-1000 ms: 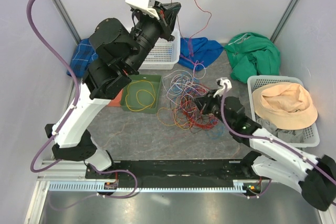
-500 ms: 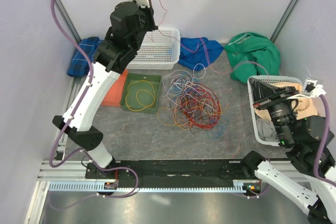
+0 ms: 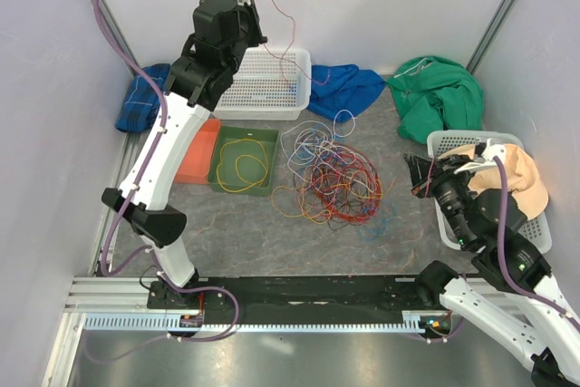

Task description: Untangle the cables

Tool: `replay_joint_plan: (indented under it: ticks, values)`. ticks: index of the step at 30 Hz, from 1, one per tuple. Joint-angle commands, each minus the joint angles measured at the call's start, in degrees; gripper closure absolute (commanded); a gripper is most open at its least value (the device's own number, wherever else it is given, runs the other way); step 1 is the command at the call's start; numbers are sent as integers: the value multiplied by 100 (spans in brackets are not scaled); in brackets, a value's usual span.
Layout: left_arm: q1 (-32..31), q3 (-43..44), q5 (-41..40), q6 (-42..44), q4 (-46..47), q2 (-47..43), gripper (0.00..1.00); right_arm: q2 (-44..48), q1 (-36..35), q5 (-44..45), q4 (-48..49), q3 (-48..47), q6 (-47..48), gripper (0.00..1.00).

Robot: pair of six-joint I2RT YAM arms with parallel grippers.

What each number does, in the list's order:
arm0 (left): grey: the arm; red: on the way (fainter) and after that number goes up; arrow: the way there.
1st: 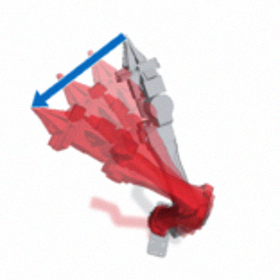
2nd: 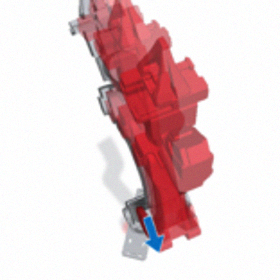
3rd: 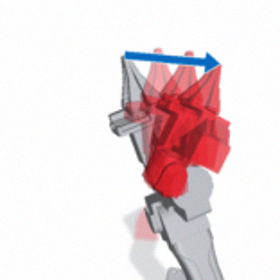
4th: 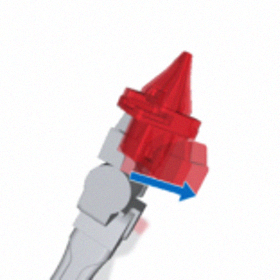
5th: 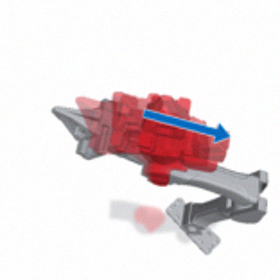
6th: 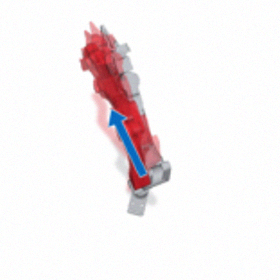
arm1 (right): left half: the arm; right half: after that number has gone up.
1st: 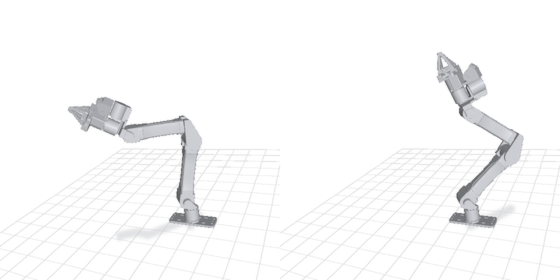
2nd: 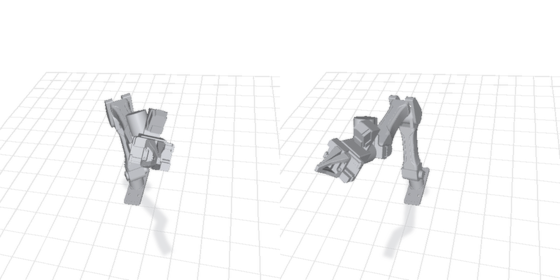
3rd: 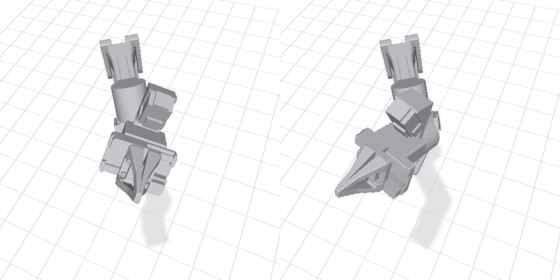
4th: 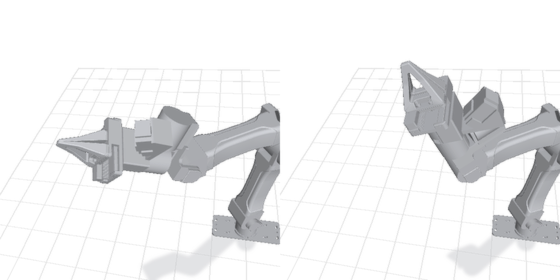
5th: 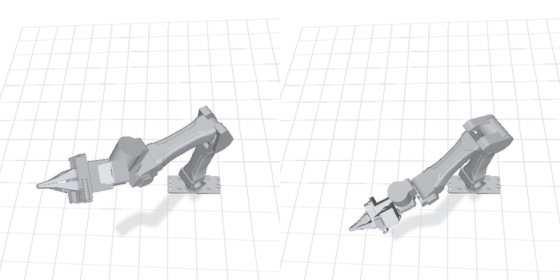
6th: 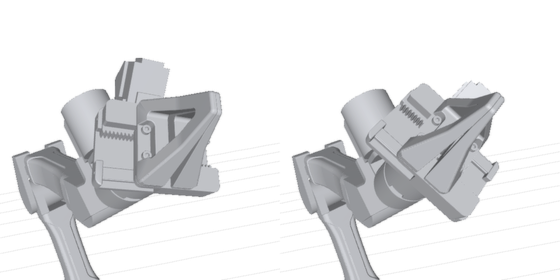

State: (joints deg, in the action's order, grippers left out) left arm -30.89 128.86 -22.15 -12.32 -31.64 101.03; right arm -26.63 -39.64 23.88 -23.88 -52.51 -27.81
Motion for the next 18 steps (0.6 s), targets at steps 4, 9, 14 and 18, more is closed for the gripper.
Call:
replay_joint_plan:
  ticks: [4,9,14,18]
  values:
    - [513,605,422,-622,202,575,98,-26,-18,-41,568,417,-93,100]
    - [935,606,650,-868,386,1058,98,-263,-18,47,884,593,-23,100]
    - [1287,641,923,-1167,597,1620,98,-553,-18,-111,1245,909,-145,100]
    - [1516,912,1090,-1273,615,2262,79,-790,-18,-129,1429,1050,-154,100]
